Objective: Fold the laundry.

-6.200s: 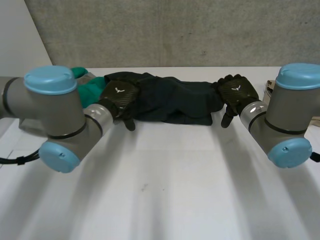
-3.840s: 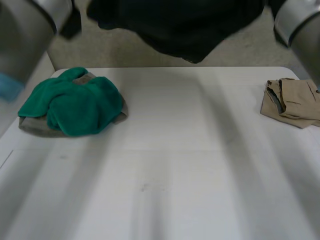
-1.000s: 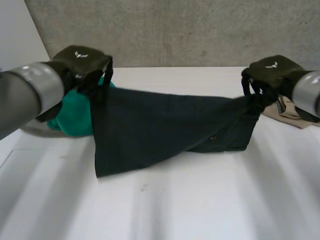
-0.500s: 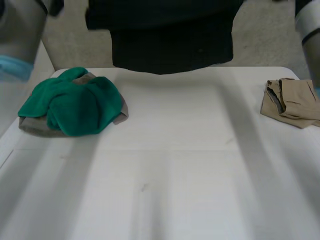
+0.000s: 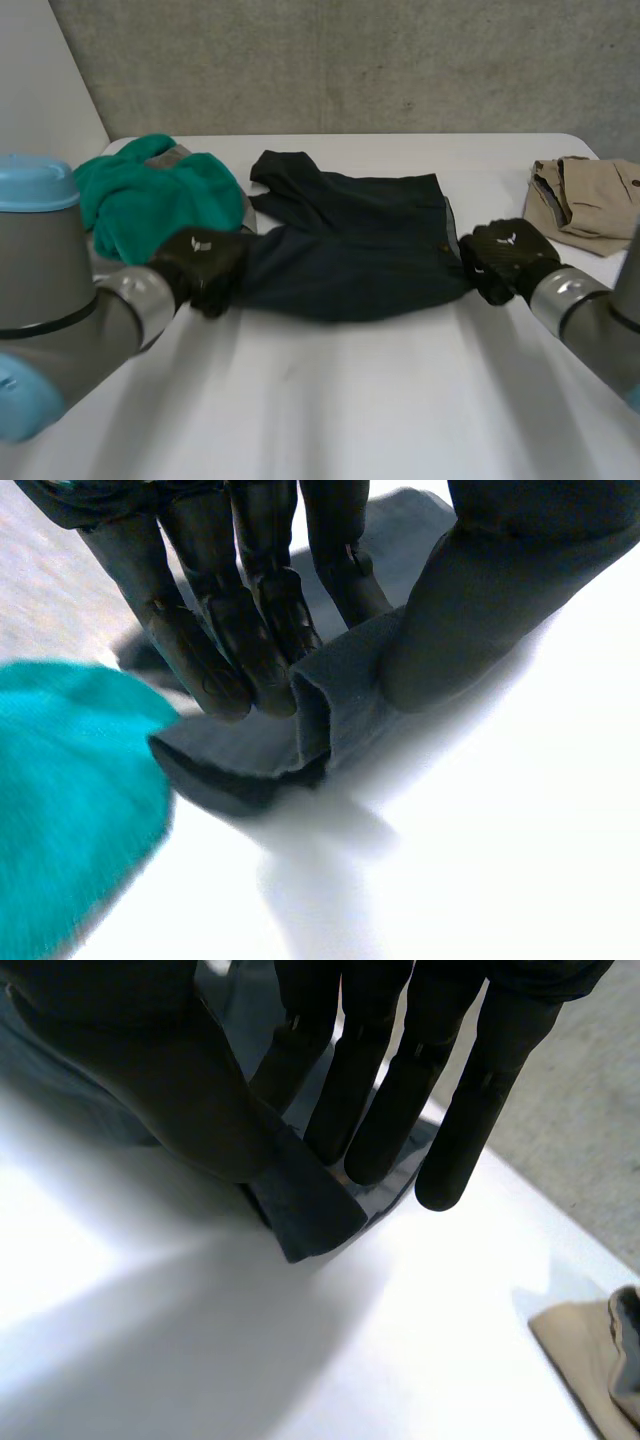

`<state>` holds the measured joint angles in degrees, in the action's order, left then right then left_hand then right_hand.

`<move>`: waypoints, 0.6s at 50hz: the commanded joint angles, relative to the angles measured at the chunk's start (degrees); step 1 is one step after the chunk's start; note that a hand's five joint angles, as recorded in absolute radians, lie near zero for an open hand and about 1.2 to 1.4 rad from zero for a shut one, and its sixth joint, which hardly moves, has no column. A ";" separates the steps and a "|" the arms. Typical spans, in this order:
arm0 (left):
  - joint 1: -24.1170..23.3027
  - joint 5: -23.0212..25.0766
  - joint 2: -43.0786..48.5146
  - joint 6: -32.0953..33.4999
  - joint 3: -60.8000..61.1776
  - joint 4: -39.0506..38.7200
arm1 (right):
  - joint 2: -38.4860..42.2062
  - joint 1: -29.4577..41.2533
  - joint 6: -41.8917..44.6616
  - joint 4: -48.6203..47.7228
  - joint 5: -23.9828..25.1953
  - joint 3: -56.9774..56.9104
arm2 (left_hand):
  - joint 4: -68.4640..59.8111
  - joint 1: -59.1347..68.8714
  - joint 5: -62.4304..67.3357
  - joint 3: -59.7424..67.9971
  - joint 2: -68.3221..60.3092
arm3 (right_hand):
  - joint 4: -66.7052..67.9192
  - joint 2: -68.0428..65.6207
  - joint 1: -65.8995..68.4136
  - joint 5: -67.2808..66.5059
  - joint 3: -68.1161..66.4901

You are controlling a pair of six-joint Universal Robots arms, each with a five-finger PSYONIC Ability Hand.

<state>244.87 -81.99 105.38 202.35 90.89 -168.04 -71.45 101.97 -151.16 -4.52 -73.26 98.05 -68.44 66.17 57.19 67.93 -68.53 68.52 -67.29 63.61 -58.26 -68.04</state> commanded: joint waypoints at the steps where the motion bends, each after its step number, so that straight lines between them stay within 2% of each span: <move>1: -2.29 -0.63 -8.52 11.21 5.17 21.24 | -9.31 -3.35 9.73 19.35 0.74 1.09 | -11.56 13.83 12.81 12.07 -11.47 | 11.48 -12.71 16.39 -11.74 -11.96; 6: -3.78 -0.28 -11.25 16.75 7.81 29.77 | -13.27 -7.12 23.06 35.16 2.41 3.63 | -11.56 13.83 12.81 12.07 -11.47 | 11.48 -12.71 16.39 -11.74 -11.96; 10: -4.49 0.07 -10.64 18.16 7.46 31.63 | -14.16 -7.40 29.51 36.88 3.55 4.08 | -11.56 13.83 12.81 12.07 -11.47 | 11.48 -12.71 16.39 -11.74 -11.96; 13: -4.31 -0.19 -10.02 18.08 5.62 30.50 | -13.81 -6.70 27.33 34.41 3.82 3.64 | -11.56 13.83 12.81 12.07 -11.47 | 11.48 -12.71 16.39 -11.74 -11.96; 21: -2.29 -0.72 -4.50 14.31 -4.74 19.70 | -9.76 -3.09 18.10 26.86 3.73 0.83 | -11.56 13.83 12.81 12.07 -11.47 | 11.48 -12.71 16.39 -11.74 -11.96; 24: -2.11 -0.63 -2.29 12.37 -7.38 17.49 | -8.27 -1.69 14.76 21.15 3.47 -0.40 | -11.56 13.83 12.81 12.07 -11.47 | 11.48 -12.71 16.39 -11.74 -11.96; 30: -2.11 -3.43 8.67 8.42 -21.42 8.19 | -2.57 1.47 7.74 8.16 0.50 -6.28 | -11.56 13.83 12.81 12.07 -11.47 | 11.48 -12.71 16.39 -11.74 -11.96</move>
<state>242.72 -83.13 105.07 214.00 80.96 -152.40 -78.90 100.79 -137.53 14.62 -70.12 96.70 -68.47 66.17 58.21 67.93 -68.53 68.53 -67.29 64.44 -58.50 -68.04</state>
